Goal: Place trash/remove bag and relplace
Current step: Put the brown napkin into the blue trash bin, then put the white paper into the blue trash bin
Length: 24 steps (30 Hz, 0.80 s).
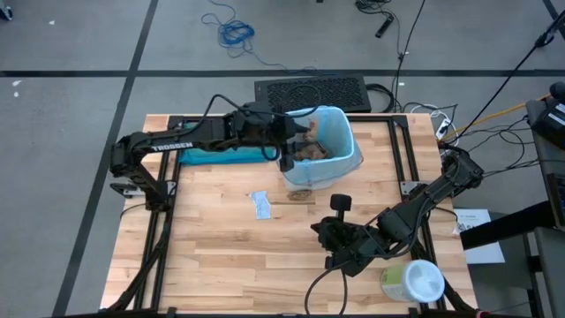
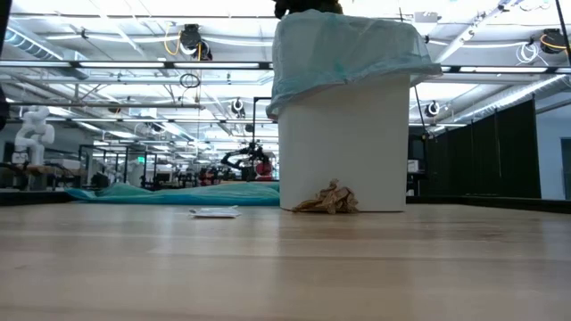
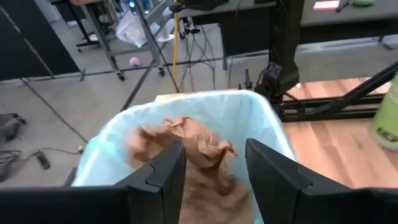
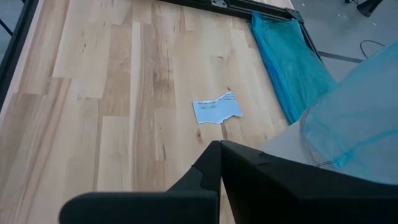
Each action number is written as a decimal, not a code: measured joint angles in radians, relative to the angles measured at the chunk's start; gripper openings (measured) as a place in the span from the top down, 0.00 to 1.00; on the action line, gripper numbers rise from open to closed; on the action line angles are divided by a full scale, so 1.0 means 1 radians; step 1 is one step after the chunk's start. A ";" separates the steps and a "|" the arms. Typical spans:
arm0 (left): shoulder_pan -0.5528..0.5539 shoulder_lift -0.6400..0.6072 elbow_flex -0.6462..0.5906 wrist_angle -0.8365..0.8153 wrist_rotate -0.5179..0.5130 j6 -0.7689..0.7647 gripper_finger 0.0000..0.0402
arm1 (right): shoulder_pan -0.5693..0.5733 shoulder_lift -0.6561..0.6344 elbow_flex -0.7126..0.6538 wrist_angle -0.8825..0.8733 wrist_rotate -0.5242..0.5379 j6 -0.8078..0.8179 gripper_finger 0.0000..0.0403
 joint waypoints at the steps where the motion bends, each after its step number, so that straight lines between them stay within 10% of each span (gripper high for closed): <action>1: 0.000 -0.002 0.000 -0.001 -0.009 0.015 0.60 | 0.000 0.000 0.000 0.000 0.000 0.000 1.00; 16: -0.012 -0.144 0.002 -0.327 -0.181 0.099 0.65 | -0.005 -0.001 0.000 -0.001 0.000 0.001 1.00; 24: -0.116 -0.257 -0.021 -0.676 -0.319 -0.014 0.95 | 0.000 -0.001 0.000 -0.001 0.009 -0.006 1.00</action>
